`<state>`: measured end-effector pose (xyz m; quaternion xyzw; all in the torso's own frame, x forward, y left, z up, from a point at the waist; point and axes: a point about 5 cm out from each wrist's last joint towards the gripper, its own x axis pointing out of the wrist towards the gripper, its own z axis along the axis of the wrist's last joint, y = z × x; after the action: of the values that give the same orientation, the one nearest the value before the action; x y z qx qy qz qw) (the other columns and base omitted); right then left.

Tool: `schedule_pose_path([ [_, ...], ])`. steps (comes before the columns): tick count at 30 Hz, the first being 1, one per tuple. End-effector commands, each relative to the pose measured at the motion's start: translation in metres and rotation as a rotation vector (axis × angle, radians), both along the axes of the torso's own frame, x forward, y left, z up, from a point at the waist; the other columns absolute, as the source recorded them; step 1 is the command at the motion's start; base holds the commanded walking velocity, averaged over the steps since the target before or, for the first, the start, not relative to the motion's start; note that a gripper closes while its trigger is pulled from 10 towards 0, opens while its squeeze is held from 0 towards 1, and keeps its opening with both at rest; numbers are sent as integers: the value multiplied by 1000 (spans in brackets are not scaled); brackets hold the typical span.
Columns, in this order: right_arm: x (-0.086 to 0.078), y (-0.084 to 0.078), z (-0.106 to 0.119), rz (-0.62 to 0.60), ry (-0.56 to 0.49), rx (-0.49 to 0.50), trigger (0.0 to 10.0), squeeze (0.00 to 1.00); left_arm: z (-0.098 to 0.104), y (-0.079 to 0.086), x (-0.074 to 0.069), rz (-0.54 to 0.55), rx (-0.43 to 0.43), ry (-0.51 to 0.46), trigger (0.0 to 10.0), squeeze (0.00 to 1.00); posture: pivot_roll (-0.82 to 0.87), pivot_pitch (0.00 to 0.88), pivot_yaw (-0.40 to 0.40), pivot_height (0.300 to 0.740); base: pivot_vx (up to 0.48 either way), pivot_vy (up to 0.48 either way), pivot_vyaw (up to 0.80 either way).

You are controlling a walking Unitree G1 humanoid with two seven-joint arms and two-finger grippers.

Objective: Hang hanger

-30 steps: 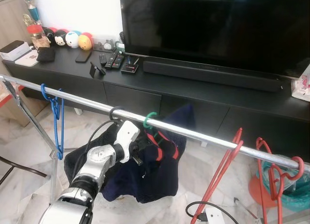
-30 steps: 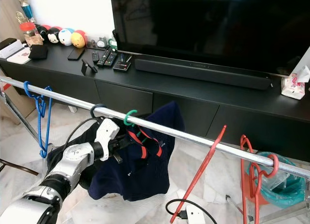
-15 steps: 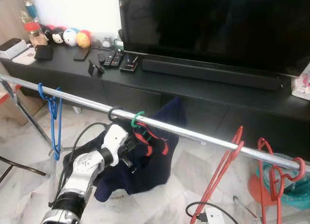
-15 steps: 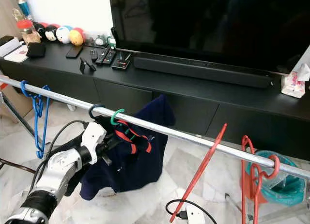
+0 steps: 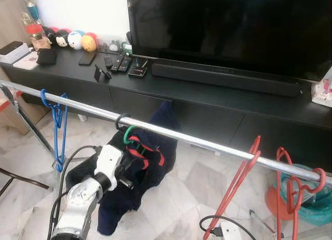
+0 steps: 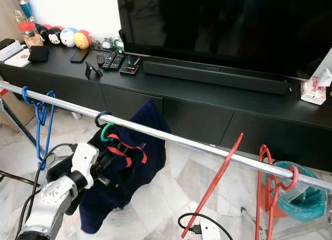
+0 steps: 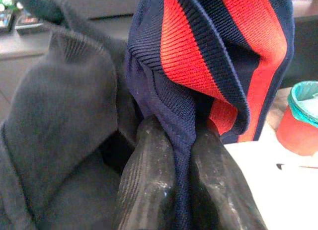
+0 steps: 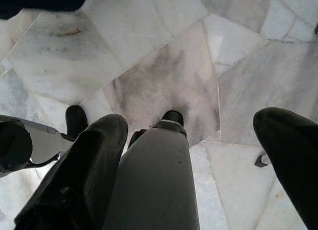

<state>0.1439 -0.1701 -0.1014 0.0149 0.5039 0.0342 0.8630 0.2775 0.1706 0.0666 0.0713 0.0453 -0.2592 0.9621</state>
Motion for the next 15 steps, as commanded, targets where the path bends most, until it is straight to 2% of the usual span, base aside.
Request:
schedule_pose_path([
  [1, -1, -2, 0, -18, -3, -6, 10000, 0, 5, 5, -1, 22, 0, -22, 10000, 0, -135, 0, -32, 740, 0, 0, 0],
  [10, -1, -2, 0, -25, -11, -15, 10000, 0, 0, 13, -5, 66, 17, 14, 10000, 0, -135, 0, -28, 740, 0, 0, 0],
  [15, -1, -2, 0, -39, -22, -10, 10000, 0, -4, 12, -3, 128, -20, 32, 10000, 0, -141, 0, -26, 740, 0, 0, 0],
])
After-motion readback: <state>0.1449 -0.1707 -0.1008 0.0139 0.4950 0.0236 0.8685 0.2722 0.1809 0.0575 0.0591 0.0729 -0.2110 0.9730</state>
